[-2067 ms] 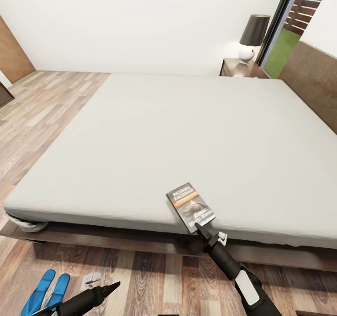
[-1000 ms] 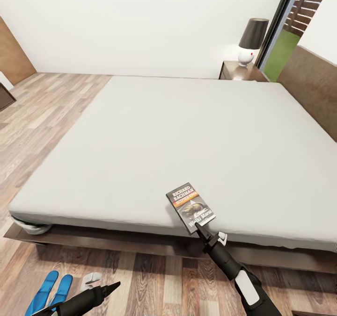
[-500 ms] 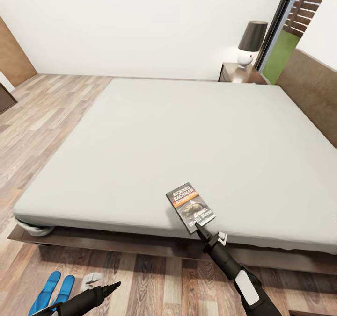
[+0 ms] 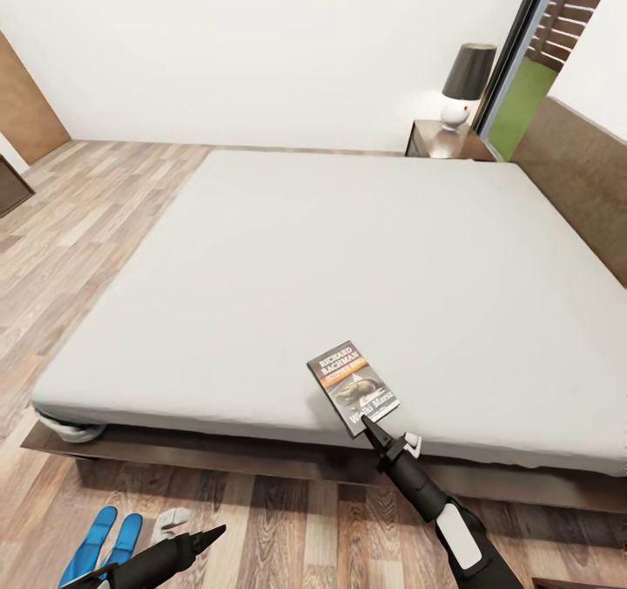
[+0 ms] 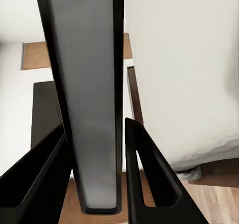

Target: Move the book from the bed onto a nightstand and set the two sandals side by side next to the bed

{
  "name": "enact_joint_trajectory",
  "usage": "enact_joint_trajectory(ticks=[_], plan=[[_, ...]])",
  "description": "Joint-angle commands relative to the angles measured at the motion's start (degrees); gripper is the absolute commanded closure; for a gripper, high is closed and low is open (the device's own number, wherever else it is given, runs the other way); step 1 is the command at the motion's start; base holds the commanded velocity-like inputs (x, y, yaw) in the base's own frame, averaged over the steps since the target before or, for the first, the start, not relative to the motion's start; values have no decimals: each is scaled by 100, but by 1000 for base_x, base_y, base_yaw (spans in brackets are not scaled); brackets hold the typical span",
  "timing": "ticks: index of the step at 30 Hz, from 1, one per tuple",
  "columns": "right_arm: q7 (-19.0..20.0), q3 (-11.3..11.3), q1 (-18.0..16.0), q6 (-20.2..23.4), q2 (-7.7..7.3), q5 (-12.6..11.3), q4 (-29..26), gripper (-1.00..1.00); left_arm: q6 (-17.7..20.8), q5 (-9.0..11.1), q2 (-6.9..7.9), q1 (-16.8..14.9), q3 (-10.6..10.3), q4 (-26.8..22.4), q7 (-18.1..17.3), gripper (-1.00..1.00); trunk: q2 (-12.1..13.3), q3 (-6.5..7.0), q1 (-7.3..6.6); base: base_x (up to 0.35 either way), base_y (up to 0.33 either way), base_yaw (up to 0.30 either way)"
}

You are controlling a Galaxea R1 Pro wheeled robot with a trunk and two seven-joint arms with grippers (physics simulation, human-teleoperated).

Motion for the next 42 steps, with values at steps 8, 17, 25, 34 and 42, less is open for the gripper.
enact_joint_trajectory(ticks=[8, 17, 25, 34, 42], plan=[[31, 279, -2, 55, 5, 34, -39, 100, 36, 58, -4, -2, -46, -1, -6, -100, 321, 141, -177, 0, 0, 0], [24, 1330, -2, 98, -5, 37, -71, 100, 36, 58, -38, -2, -46, -1, -4, -100, 682, 302, -374, 0, 0, 0], [39, 1398, -3, 235, -4, 29, -92, 100, 36, 58, -61, -2, -42, -1, -12, -100, 1002, 446, -550, 0, 0, 0], [39, 2173, -2, 372, 0, 36, -98, 100, 37, 50, -69, -2, -45, -1, -13, -100, 1363, 608, -748, 0, 0, 0], [33, 2806, -2, 370, -19, 50, -133, 100, 41, 49, -69, -2, -41, -1, -21, -100, 1684, 751, -923, 0, 0, 0]])
